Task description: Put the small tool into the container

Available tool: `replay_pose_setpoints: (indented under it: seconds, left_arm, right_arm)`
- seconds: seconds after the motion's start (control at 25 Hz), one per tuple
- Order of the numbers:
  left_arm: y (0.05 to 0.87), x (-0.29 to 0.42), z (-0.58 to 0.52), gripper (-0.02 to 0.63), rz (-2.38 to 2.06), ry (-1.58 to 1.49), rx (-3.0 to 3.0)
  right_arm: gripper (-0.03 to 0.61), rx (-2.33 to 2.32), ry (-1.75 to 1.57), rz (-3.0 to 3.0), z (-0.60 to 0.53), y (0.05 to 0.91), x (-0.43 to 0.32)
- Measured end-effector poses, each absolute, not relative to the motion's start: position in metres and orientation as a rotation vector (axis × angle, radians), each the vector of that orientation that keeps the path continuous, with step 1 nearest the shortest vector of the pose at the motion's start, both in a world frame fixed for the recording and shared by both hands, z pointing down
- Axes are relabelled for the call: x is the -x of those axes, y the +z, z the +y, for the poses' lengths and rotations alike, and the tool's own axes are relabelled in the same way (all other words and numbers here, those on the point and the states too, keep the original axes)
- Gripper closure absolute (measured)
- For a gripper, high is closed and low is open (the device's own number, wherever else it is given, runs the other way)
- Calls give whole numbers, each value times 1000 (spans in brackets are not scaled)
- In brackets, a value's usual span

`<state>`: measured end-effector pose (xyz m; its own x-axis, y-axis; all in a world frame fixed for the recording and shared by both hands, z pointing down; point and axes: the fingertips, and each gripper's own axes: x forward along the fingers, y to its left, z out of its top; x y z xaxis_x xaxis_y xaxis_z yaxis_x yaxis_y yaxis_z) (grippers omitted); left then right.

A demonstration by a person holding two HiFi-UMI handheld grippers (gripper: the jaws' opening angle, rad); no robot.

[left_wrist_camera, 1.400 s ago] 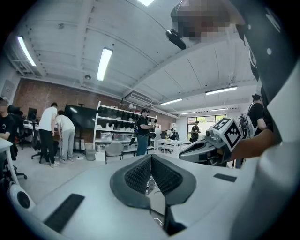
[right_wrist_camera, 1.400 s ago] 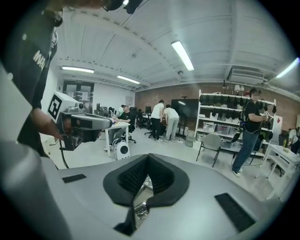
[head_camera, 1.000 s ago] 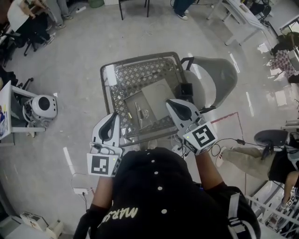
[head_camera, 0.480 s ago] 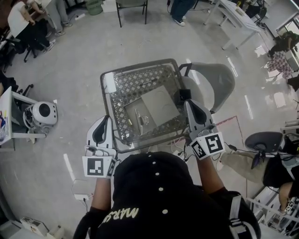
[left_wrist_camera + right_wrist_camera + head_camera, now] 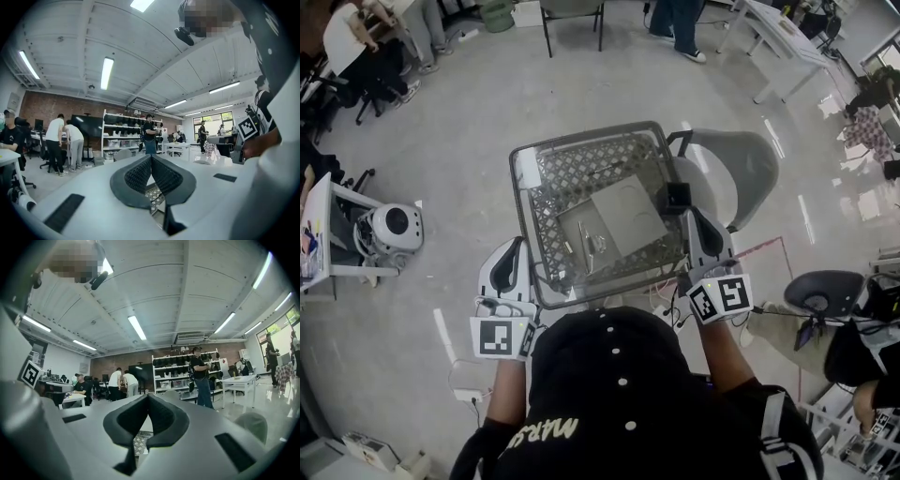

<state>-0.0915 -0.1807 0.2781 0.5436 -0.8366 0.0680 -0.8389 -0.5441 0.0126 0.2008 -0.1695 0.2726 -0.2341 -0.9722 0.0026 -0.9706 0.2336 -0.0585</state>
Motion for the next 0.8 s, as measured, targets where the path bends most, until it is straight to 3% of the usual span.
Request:
replay_pose_setpoints:
  seconds: [0.8]
  left_arm:
    - [275,81,-176,588,-1457,83,-2745]
  right_arm:
    - [568,1889,-18,2512,-179,267,-181]
